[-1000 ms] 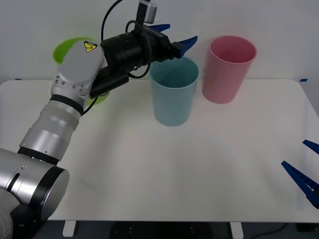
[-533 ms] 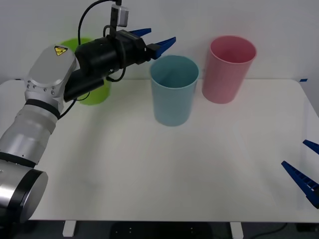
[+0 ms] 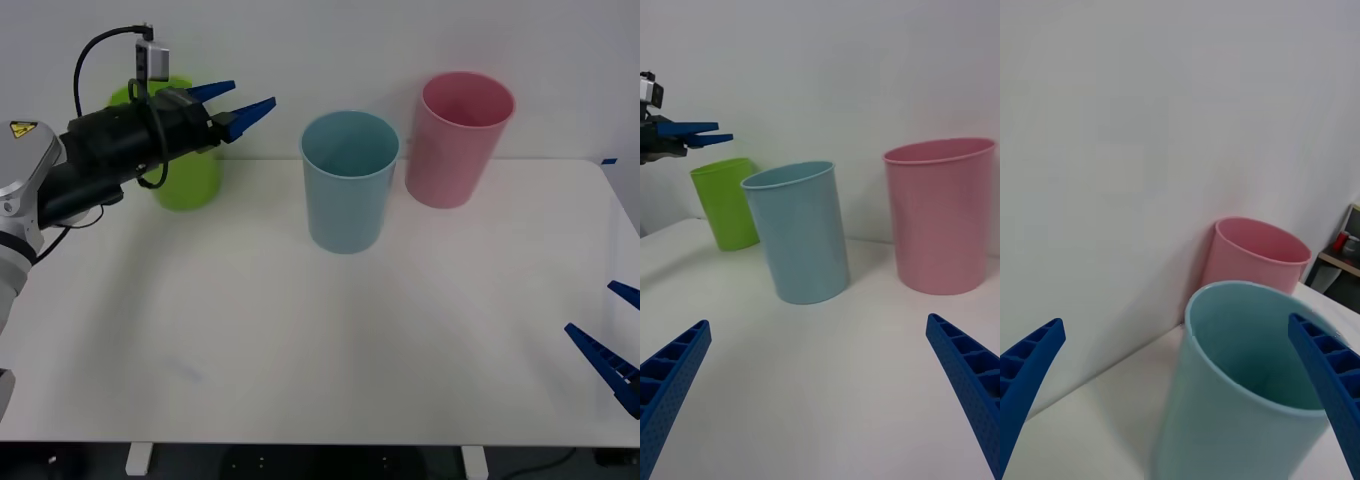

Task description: Grasp the object on the table and drop it into the matching bin: aluminum can to the light blue bin, PET bottle to the pink bin.

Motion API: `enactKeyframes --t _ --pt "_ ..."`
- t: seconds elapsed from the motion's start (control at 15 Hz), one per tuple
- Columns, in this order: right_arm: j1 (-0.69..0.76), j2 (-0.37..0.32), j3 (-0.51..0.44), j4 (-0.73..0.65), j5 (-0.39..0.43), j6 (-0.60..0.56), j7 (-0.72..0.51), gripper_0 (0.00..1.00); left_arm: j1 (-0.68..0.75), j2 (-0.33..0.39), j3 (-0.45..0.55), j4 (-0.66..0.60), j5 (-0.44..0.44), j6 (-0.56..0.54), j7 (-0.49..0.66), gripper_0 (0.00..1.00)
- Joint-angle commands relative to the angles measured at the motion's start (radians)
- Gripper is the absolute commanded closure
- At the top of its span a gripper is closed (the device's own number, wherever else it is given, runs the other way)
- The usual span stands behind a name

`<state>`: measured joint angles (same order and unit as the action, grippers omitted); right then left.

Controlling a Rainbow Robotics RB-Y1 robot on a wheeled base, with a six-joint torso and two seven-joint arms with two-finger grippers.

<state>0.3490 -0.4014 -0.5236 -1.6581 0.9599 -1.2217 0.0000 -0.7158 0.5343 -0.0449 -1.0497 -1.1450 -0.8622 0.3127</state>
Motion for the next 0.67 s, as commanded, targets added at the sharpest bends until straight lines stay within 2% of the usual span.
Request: enactKeyframes --t 0.07,0.27,0.47,0.67 --pt "0.000 0.000 0.000 0.000 0.000 0.000 0.000 0.00 0.064 0.003 0.089 0.000 0.001 -0.103 -0.049 0.00" --pt "0.000 0.000 0.000 0.000 0.000 0.000 0.000 0.00 0.128 0.004 0.169 0.000 -0.004 -0.196 -0.138 0.00" --pt "0.000 0.000 0.000 0.000 0.000 0.000 0.000 0.00 0.188 0.007 0.287 -0.053 -0.099 -0.322 -0.144 0.00" --pt "0.000 0.000 0.000 0.000 0.000 0.000 0.000 0.00 0.274 0.007 0.365 -0.173 -0.168 -0.409 -0.129 0.00"
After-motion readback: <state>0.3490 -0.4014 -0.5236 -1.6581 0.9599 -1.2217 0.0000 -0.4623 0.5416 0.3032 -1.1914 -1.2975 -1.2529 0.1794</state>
